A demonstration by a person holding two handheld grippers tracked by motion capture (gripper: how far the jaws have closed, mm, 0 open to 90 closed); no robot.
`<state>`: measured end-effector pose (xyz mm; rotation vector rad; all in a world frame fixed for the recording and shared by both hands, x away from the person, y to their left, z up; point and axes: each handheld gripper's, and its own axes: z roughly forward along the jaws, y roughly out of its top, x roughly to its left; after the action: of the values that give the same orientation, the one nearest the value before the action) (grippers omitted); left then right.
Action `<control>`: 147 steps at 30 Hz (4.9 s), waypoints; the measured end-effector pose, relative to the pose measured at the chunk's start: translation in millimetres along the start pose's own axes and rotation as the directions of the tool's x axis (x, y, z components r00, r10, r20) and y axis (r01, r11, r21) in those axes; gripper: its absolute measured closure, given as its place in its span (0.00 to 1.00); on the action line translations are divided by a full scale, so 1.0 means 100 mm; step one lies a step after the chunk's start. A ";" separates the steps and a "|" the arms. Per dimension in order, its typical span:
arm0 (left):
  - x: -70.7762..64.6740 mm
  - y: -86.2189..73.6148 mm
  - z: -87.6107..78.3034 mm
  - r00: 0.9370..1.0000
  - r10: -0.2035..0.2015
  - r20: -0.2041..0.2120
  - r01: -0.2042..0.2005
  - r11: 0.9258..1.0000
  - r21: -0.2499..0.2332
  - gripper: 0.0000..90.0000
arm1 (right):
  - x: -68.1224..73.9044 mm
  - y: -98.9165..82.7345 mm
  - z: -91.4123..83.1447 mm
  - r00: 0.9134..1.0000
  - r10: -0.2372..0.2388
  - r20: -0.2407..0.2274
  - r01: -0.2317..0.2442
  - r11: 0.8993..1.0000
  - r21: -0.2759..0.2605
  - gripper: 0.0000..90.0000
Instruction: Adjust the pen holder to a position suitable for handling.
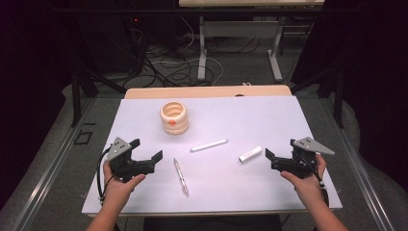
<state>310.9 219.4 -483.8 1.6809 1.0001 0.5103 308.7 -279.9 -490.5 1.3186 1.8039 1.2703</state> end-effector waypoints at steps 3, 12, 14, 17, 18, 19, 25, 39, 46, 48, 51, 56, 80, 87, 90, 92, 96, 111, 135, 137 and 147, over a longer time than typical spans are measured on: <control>0.01 0.00 0.00 1.000 -0.002 -0.006 0.002 1.000 0.008 0.01 | 0.02 -0.01 0.02 1.000 -0.002 -0.005 0.002 1.000 0.000 0.00; 0.03 0.00 0.03 0.999 -0.026 -0.019 0.027 0.999 0.038 0.01 | 0.03 -0.04 0.04 1.000 -0.017 -0.007 0.017 1.000 0.015 0.00; 0.04 0.01 0.05 0.999 -0.038 -0.022 0.039 0.998 0.045 0.01 | 0.03 -0.05 0.05 1.000 -0.019 -0.009 0.019 1.000 0.008 0.00; 0.03 0.01 0.07 0.999 -0.043 -0.025 0.044 0.998 0.049 0.01 | 0.02 -0.05 0.05 1.000 -0.017 -0.007 0.017 1.000 0.024 0.00; 0.04 0.02 0.10 0.998 -0.053 -0.027 0.054 0.997 0.053 0.01 | 0.02 -0.06 0.05 1.000 -0.018 -0.006 0.018 1.000 0.024 0.00; 0.04 0.02 0.10 0.998 -0.053 -0.027 0.054 0.997 0.053 0.02 | 0.02 -0.06 0.06 1.000 -0.017 -0.008 0.017 1.000 0.011 0.00; 0.02 0.07 0.21 0.997 -0.067 -0.032 0.069 0.995 0.078 0.02 | 0.04 -0.05 0.06 1.000 -0.003 -0.007 0.003 1.000 0.027 0.00; 0.01 0.36 0.37 0.999 -0.024 -0.030 0.026 0.996 0.088 0.05 | 0.06 -0.07 0.10 1.000 -0.012 -0.015 0.013 0.999 0.031 0.01; -0.02 0.55 0.55 0.999 0.010 -0.031 -0.007 0.995 0.103 0.07 | 0.05 -0.07 0.10 1.000 -0.010 -0.017 0.010 0.999 0.035 0.02; -0.02 0.61 0.59 0.999 0.016 -0.028 -0.013 0.994 0.106 0.08 | 0.05 -0.07 0.09 1.000 -0.004 -0.013 0.004 0.999 0.032 0.02; -0.02 0.69 0.63 0.999 0.020 -0.031 -0.017 0.994 0.111 0.09 | 0.04 -0.07 0.08 1.000 -0.006 -0.012 0.006 0.999 0.041 0.02; 0.00 0.83 0.72 1.000 -0.015 -0.017 0.016 0.993 0.117 0.13 | 0.04 -0.07 0.07 1.000 -0.007 -0.011 0.007 0.999 0.037 0.03; 0.06 1.26 1.19 0.997 -0.018 -0.072 0.027 0.991 0.128 0.20 | 0.01 -0.07 0.08 1.000 -0.002 -0.005 0.002 1.000 0.030 0.04; 0.06 1.30 1.31 0.995 -0.013 -0.097 0.026 0.990 0.139 0.20 | 0.00 -0.07 0.08 1.000 0.000 -0.010 0.001 1.000 0.030 0.04; 0.07 1.32 1.35 0.994 -0.010 -0.108 0.027 0.987 0.155 0.21 | 0.01 -0.07 0.08 1.000 0.004 -0.010 -0.004 1.000 0.030 0.04; 0.08 1.32 1.39 0.993 -0.007 -0.122 0.027 0.986 0.162 0.24 | 0.01 -0.07 0.08 1.000 0.001 -0.010 -0.001 1.000 0.029 0.04; 0.08 1.32 1.47 0.991 -0.004 -0.136 0.028 0.984 0.176 0.25 | 0.01 -0.07 0.09 1.000 -0.004 -0.013 0.004 1.000 0.026 0.04; 0.16 1.26 1.69 0.984 0.028 -0.176 0.016 0.969 0.247 0.33 | -0.01 -0.07 0.08 1.000 0.002 -0.010 -0.001 0.999 0.038 0.04; 0.33 1.10 1.96 0.993 -0.004 -0.116 0.042 0.943 0.330 0.39 | -0.03 -0.08 0.09 1.000 0.000 -0.016 0.001 0.999 0.034 0.05; 0.33 1.08 1.98 0.993 -0.014 -0.114 0.053 0.935 0.349 0.42 | -0.03 -0.08 0.09 1.000 0.003 -0.015 -0.002 0.999 0.034 0.05; 0.36 1.03 2.01 0.991 -0.072 -0.110 0.113 0.894 0.433 0.52 | -0.03 -0.08 0.09 1.000 0.002 -0.015 -0.001 0.999 0.042 0.06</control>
<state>518.3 125.7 -462.9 2.0078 1.3308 0.3119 314.1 -280.2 -501.7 1.3366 1.8500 1.2529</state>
